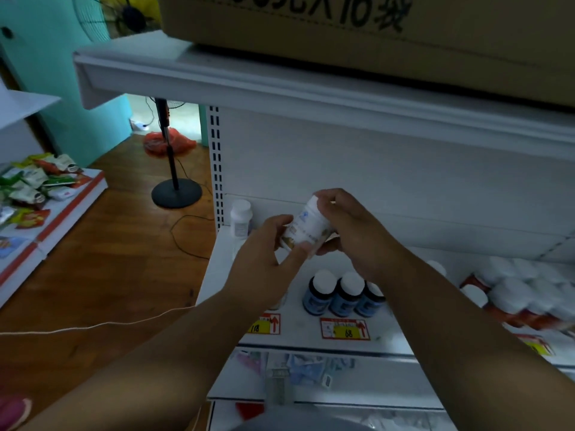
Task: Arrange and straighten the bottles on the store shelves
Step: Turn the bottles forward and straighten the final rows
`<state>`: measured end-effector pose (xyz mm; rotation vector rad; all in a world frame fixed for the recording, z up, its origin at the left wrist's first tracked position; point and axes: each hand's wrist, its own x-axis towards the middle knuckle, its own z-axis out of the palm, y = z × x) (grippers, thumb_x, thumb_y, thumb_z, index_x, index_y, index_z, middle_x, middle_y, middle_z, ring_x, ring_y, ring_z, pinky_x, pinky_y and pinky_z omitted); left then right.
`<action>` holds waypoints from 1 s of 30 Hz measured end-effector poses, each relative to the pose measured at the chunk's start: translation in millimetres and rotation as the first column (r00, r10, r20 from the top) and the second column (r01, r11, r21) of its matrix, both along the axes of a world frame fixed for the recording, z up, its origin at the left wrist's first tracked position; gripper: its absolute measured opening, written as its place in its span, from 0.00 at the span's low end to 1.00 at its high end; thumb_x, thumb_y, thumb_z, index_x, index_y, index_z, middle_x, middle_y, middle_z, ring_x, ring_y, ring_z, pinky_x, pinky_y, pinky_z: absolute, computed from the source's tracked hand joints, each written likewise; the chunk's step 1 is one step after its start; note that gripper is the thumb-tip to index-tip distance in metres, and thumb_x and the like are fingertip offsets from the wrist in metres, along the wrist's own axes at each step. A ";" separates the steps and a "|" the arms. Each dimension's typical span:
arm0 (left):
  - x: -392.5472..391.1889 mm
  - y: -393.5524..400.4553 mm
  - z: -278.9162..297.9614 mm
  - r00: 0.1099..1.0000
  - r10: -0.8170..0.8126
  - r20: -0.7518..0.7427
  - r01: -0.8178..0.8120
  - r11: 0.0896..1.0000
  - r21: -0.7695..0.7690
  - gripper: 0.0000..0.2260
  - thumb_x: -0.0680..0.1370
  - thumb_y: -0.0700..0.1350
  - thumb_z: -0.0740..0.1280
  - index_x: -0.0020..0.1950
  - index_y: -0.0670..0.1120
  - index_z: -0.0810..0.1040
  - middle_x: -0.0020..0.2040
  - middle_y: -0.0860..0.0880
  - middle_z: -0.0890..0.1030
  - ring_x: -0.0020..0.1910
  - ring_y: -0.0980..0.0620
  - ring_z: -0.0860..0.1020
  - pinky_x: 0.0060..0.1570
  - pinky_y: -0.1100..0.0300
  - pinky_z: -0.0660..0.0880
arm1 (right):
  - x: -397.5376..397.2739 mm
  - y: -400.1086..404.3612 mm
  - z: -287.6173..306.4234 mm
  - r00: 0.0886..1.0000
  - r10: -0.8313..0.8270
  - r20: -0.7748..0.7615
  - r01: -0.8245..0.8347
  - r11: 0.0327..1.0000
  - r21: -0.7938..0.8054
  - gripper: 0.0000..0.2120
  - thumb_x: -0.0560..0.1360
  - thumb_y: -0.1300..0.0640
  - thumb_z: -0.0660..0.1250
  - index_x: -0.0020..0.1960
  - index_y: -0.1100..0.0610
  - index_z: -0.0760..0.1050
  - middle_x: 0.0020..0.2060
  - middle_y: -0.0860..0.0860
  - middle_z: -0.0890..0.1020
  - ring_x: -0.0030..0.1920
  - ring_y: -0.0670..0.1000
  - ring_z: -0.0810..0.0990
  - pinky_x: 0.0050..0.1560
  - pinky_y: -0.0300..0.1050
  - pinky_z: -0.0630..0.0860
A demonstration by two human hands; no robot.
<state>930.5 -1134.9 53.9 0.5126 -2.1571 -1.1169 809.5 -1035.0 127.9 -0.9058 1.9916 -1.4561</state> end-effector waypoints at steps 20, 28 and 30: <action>18.7 -27.6 -56.2 0.733 0.253 0.631 0.216 0.793 -0.569 0.48 0.73 0.73 0.54 0.79 0.41 0.45 0.80 0.41 0.45 0.78 0.44 0.42 0.76 0.47 0.42 | 0.2 -74.5 -86.6 0.866 0.340 -0.367 -0.065 0.804 0.591 0.20 0.81 0.54 0.58 0.72 0.57 0.66 0.70 0.56 0.70 0.68 0.55 0.69 0.66 0.44 0.64; 25.1 -31.9 -48.7 0.796 0.187 0.575 0.170 0.843 -0.510 0.49 0.72 0.74 0.54 0.79 0.41 0.47 0.80 0.42 0.49 0.78 0.45 0.47 0.76 0.50 0.44 | -11.5 -96.2 -76.0 0.879 0.258 -0.400 0.005 0.835 0.551 0.18 0.80 0.58 0.57 0.69 0.55 0.69 0.66 0.55 0.74 0.63 0.55 0.75 0.61 0.44 0.70; 31.8 -35.3 -39.4 0.854 0.201 0.479 0.087 0.853 -0.514 0.45 0.73 0.73 0.54 0.78 0.42 0.54 0.78 0.44 0.58 0.76 0.46 0.55 0.75 0.53 0.51 | -17.6 -112.9 -70.0 0.840 0.247 -0.483 0.038 0.861 0.507 0.17 0.80 0.57 0.56 0.68 0.55 0.71 0.65 0.56 0.75 0.61 0.55 0.75 0.57 0.42 0.69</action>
